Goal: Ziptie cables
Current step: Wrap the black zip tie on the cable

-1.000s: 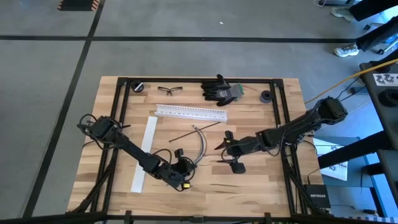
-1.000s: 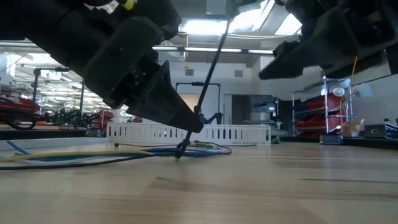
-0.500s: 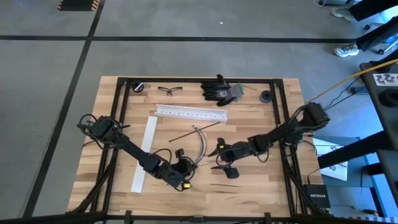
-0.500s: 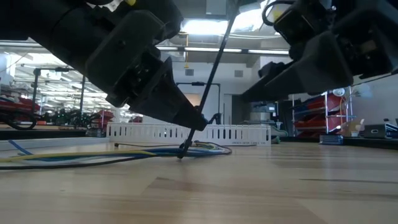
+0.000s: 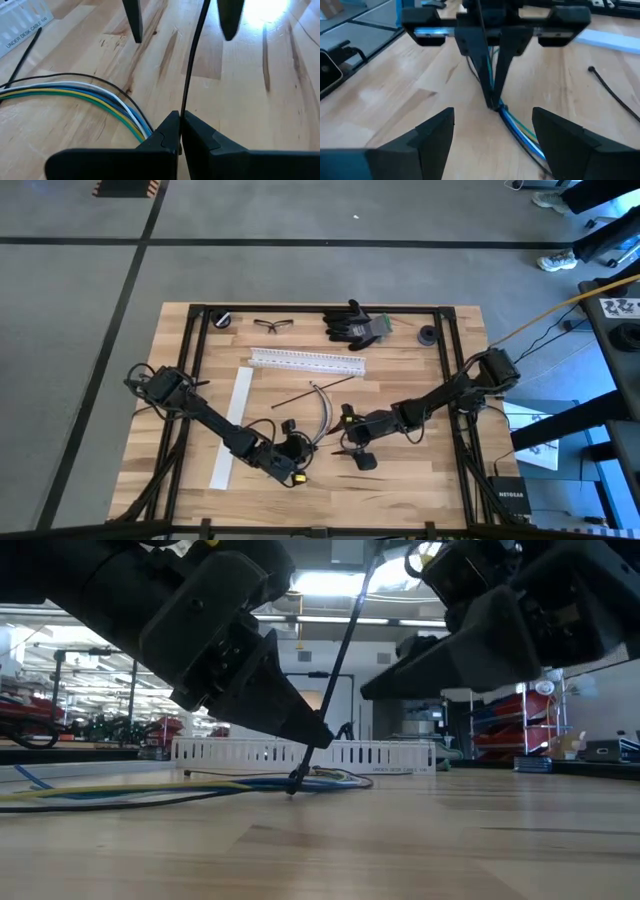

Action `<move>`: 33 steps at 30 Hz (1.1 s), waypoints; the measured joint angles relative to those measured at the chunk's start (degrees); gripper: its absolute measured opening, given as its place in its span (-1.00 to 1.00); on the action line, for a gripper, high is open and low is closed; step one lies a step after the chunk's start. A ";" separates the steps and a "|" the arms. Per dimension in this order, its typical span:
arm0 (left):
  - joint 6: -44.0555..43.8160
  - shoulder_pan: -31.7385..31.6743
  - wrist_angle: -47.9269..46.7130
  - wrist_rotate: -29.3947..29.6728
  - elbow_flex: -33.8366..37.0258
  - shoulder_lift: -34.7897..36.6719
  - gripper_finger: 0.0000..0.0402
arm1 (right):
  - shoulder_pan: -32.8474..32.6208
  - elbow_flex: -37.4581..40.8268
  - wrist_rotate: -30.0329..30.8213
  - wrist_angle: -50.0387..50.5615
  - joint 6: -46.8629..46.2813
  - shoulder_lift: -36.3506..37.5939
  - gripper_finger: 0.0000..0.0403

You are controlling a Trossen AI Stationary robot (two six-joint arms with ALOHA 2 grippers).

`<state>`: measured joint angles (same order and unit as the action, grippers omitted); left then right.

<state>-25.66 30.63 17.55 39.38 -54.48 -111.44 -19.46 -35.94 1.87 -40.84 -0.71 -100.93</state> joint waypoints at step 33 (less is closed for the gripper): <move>-1.38 0.02 -2.09 -1.28 -0.09 -2.84 -1.00 | 0.50 -10.25 3.53 7.11 15.01 0.97 -1.00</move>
<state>-27.04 30.65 15.46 38.09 -54.57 -114.27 -18.96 -46.19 5.40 -33.73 14.30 -99.96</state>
